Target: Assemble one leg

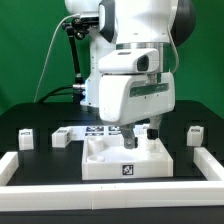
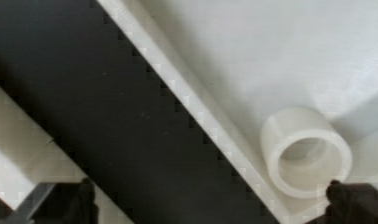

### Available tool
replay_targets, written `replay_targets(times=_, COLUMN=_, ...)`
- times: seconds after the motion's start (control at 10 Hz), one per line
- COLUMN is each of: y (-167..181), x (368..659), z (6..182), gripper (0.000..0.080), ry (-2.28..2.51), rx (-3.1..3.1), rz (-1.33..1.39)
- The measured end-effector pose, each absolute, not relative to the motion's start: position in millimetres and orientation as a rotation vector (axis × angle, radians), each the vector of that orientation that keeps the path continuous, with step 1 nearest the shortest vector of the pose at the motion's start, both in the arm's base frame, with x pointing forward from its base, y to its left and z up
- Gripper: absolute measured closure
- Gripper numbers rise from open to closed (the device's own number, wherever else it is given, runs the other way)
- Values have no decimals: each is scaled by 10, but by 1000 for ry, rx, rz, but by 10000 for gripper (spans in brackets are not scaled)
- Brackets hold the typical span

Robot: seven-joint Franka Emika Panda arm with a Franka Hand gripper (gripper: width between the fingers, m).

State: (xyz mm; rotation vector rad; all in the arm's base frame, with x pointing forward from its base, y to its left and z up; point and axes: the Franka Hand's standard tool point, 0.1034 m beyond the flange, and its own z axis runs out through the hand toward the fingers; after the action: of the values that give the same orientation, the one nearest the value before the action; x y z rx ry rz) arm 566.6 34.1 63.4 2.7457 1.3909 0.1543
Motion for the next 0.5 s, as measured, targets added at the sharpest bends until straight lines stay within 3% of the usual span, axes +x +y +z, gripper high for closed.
replay_targets(times=0.5, y=341, x=5665, z=634, gripper=150, ry=1390, rx=2747, rz=154)
